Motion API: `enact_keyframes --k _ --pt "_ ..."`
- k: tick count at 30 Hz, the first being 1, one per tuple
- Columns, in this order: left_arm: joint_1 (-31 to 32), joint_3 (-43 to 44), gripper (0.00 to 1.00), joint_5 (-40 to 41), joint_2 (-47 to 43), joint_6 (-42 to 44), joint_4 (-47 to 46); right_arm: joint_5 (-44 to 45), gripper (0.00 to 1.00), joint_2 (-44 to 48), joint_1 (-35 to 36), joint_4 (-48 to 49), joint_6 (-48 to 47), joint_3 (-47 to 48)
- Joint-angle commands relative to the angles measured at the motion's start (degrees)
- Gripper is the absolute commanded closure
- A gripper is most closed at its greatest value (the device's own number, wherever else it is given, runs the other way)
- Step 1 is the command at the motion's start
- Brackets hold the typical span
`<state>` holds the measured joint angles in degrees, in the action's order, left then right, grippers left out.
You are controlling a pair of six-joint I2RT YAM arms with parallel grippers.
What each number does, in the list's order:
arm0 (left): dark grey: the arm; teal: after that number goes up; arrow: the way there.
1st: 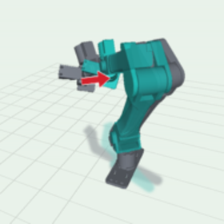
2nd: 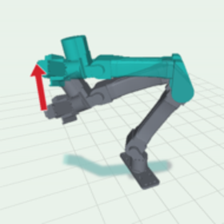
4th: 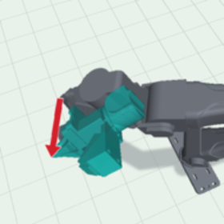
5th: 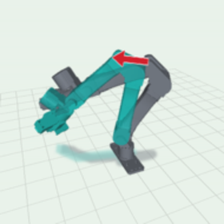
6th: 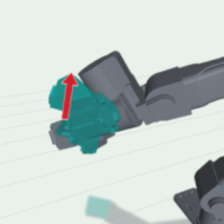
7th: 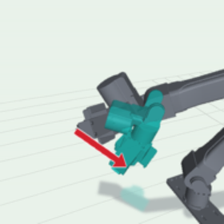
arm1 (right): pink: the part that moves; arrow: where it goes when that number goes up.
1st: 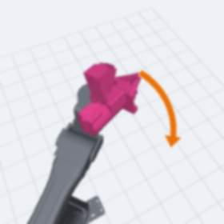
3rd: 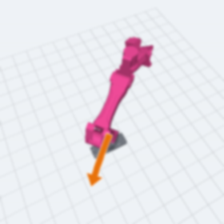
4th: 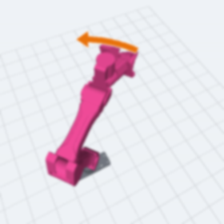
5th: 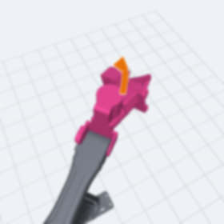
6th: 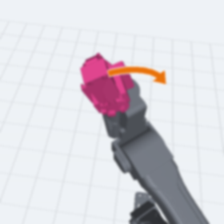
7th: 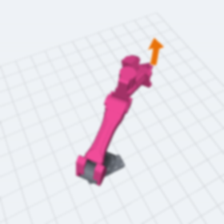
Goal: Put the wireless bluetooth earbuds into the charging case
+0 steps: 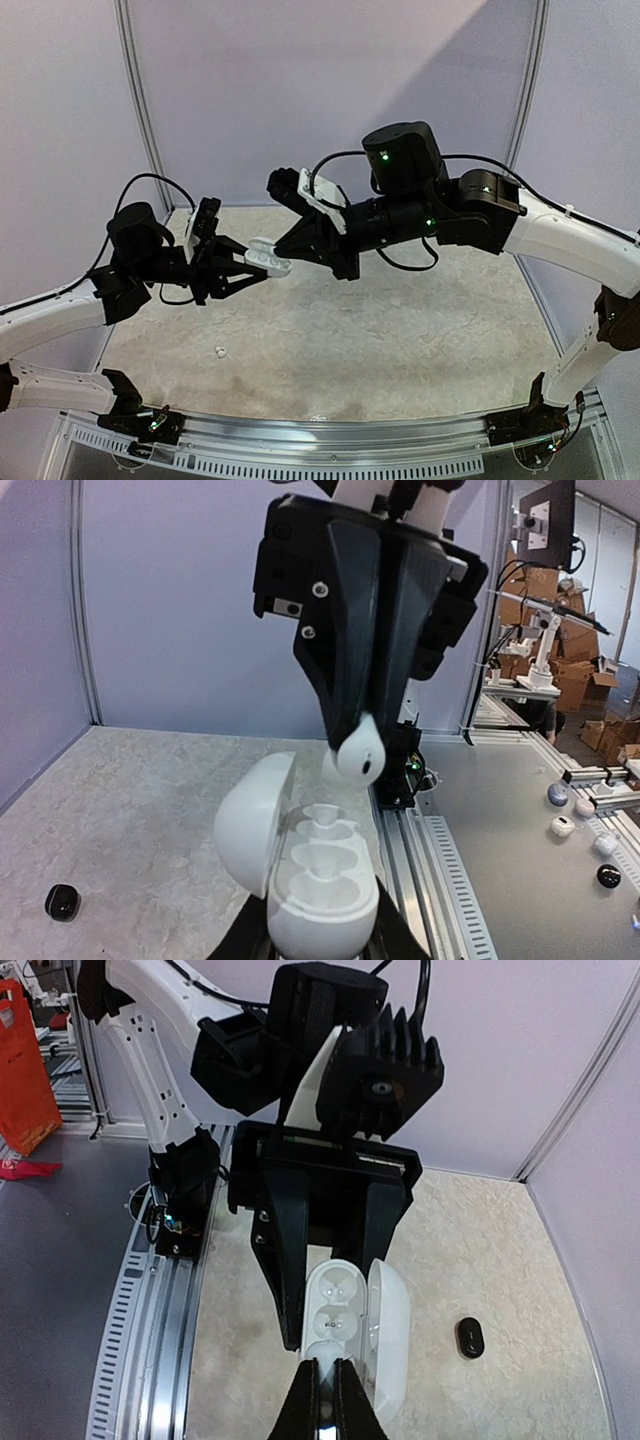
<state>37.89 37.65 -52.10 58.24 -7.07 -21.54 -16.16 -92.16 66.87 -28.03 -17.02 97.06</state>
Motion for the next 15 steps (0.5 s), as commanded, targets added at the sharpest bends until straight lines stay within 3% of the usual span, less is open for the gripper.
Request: enact_keyframes --k 1,15 --pt "0.87 0.85 1.00 -1.03 0.30 0.64 0.34 2.34 1.00 -0.82 0.41 -2.72 -2.74 -0.17" --pt "0.88 0.80 1.00 -3.25 0.75 2.51 -0.87 3.05 1.00 -3.42 0.42 -6.04 -7.14 1.83"
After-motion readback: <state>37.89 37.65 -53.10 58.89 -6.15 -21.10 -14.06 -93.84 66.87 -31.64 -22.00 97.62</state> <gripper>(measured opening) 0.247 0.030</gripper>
